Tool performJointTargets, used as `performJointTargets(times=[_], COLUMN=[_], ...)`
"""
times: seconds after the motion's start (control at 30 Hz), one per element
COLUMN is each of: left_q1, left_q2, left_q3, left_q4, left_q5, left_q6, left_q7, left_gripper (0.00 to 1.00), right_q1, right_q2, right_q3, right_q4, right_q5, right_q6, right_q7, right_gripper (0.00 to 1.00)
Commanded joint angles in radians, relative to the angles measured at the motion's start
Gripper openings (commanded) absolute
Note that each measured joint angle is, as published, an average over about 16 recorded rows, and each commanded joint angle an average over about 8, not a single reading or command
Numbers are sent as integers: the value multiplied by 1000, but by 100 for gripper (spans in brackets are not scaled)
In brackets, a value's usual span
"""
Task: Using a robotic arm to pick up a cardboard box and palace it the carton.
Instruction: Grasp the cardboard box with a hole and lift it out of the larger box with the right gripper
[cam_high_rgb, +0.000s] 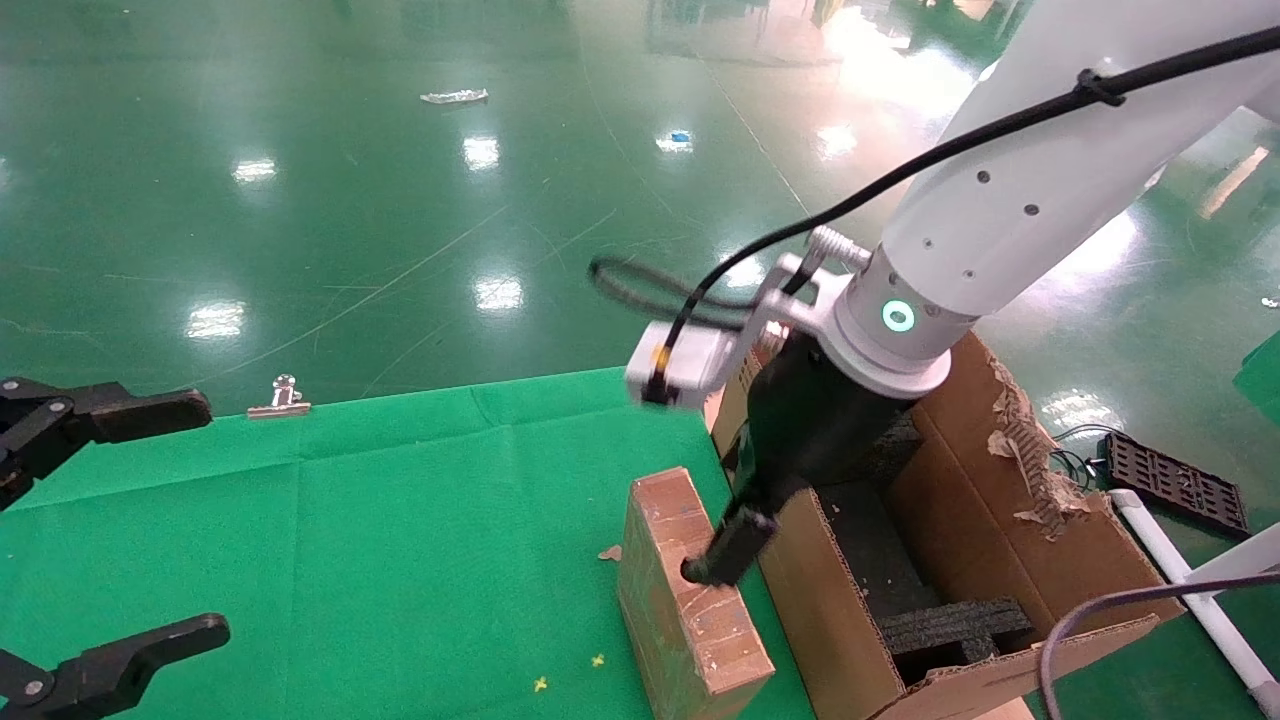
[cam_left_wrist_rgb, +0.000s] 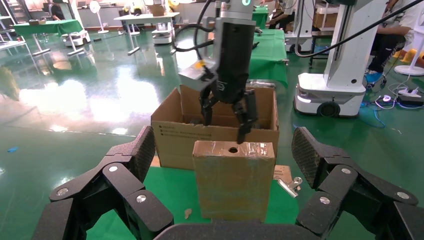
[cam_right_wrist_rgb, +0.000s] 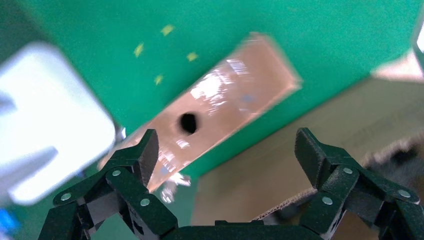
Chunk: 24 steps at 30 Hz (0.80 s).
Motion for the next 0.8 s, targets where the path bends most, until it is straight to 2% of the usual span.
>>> performJointTargets(times=[0.03,0.2,0.5,0.57,0.67,0.77,0.8], left_q1=[0,0,0,0,0,0,0], left_q2=[0,0,0,0,0,0,0], left_q3=[0,0,1,1,1,1,1], left_q4=[0,0,0,0,0,0,0], left_q5=[0,0,0,-1,-1,-1,-1], left_q6=[0,0,0,0,0,0,0], left_q7=[0,0,0,0,0,1,1], left_gripper=[100,100,100,100,99,76,66], right_q1=[7,-29,-72,-80,-91,-96,-97], right_q2=[14,33,18,10,-2,-12,-15], right_q3=[-7,-17,-37,-43,-52,-60,-63], right_q4=[0,-11,-16,-15,-11,-7,-5], right_q5=[-12,26,22,12,-4,-22,-27], right_q6=[31,54,76,80,84,86,86], right_q7=[125,246,297,299,302,307,308], right_gripper=[100,100,98,81,43,7,2])
